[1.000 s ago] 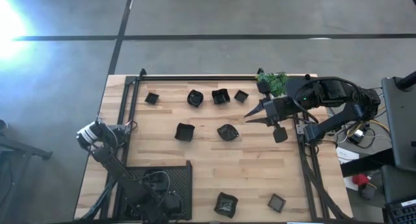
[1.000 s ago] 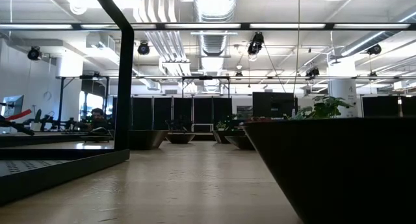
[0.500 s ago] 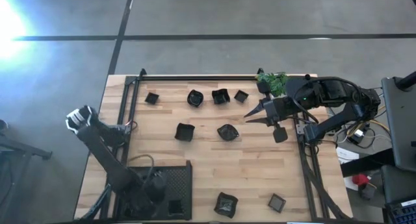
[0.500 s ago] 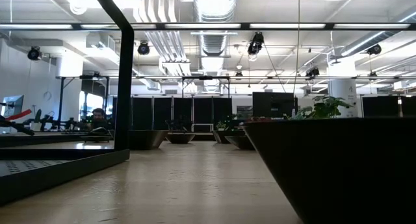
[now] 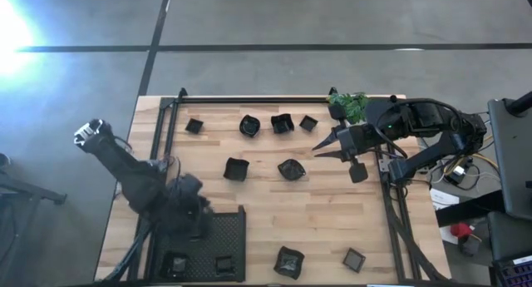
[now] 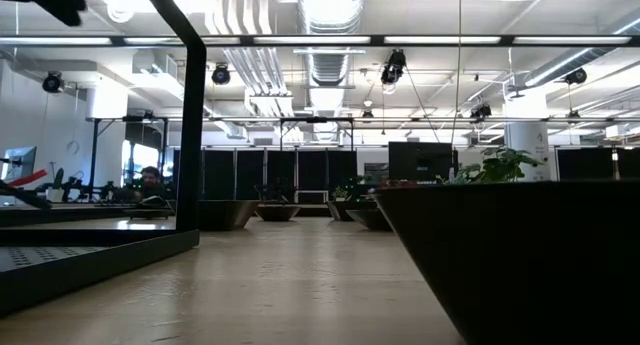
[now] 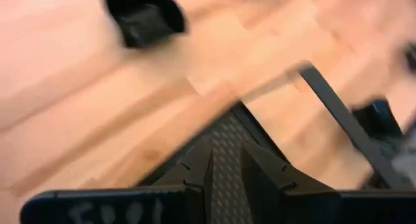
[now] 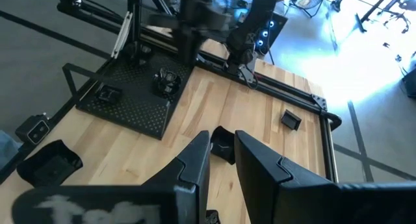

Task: Pick & Place Mini shaped plates
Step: Stack the black distorted square plate on the black distorted square plate on the shelf

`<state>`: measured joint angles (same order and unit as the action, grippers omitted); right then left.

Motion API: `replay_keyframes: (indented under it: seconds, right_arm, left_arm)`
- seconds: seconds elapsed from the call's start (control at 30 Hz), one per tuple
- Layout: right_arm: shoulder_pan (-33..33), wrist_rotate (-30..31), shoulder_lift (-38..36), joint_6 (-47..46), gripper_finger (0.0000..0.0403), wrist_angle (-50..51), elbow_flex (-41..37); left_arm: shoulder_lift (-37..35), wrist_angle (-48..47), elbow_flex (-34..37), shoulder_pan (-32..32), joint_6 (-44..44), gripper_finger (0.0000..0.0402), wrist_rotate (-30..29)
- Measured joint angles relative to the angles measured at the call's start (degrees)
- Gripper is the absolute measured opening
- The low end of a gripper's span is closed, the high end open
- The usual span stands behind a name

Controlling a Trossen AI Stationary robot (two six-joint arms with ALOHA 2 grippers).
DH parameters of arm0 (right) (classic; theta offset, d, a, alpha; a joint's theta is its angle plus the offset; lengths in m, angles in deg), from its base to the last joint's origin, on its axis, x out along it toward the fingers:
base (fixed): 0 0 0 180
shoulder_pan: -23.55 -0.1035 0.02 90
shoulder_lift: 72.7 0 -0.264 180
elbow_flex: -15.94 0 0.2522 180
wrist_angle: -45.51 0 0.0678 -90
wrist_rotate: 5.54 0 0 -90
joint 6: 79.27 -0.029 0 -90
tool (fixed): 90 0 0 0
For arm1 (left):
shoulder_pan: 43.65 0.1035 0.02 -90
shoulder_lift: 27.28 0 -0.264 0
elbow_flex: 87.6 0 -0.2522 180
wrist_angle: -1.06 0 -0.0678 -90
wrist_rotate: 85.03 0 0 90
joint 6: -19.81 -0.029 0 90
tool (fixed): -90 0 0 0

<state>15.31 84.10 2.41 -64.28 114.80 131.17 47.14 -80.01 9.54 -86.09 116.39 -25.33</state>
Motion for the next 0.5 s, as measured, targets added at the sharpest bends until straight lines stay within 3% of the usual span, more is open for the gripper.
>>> replay_keyframes:
  seconds: [0.2,0.33,0.5]
  right_arm:
    - [-0.01,0.02,0.0,0.06,0.0068,0.0,-0.01]
    - [0.01,0.13,0.0,0.05,0.0068,0.0,0.0]
    - [0.0,0.23,0.0,0.13,0.0068,-0.02,-0.01]
  left_arm:
    - [-2.13,-3.13,0.56,11.12,0.49,0.0069,4.3]
    - [-2.49,-3.21,3.02,19.42,-3.51,0.0069,9.3]
    - [-2.45,-1.68,5.92,28.84,-9.02,0.0069,11.41]
